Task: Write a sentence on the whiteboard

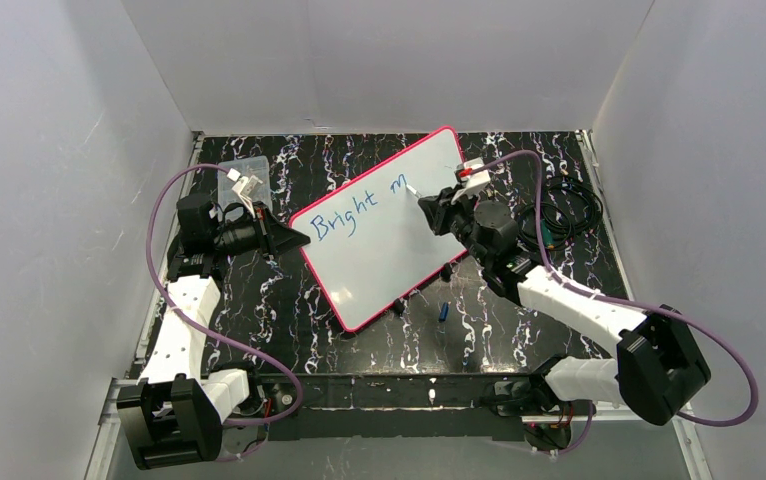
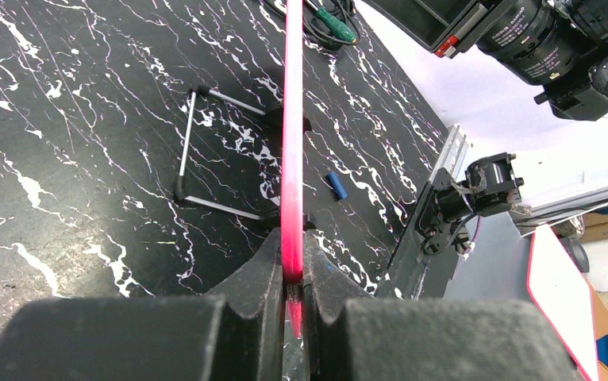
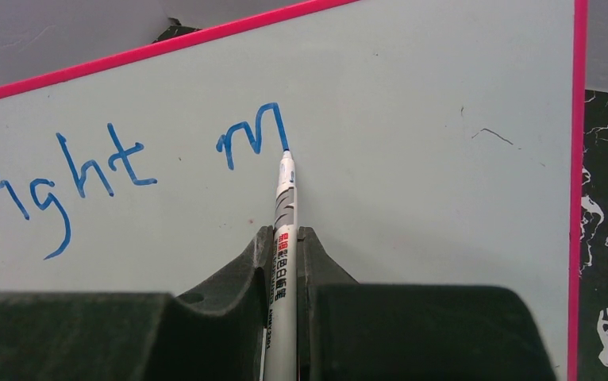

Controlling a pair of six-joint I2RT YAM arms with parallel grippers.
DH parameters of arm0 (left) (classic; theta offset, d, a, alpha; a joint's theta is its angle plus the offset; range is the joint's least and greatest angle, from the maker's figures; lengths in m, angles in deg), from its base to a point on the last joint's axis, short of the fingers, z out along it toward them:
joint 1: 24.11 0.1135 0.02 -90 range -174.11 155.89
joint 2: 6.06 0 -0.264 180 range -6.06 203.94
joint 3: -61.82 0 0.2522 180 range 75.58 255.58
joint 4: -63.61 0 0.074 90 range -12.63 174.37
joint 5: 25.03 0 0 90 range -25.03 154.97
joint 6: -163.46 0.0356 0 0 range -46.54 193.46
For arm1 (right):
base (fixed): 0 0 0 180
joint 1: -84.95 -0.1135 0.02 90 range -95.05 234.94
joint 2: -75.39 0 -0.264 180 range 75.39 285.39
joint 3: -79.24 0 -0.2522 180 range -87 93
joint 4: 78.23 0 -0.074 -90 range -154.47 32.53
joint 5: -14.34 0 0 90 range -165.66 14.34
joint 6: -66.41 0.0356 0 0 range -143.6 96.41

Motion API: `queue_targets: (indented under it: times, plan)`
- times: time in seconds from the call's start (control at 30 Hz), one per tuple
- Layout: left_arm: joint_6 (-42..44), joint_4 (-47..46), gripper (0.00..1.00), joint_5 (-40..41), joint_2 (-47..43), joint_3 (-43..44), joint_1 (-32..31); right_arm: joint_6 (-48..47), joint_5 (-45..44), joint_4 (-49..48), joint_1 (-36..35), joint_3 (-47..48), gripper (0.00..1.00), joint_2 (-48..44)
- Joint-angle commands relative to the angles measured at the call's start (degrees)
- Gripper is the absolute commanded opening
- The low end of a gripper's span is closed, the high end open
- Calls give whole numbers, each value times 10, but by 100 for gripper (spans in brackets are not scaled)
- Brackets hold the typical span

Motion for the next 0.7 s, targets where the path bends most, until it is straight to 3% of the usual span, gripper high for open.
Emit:
queue_targets:
  times: [0.0,0.23,0.67]
  plan:
    - [12,-28,0,-19,-24,4,3,0,-7,7,1,2,1,-15]
    - [12,-30,0,-19,-24,4,3,-12,-29,3,1,30,1,-34]
    - [11,-30,0,-20,-23,4,3,-38,-36,-10,1,68,1,19]
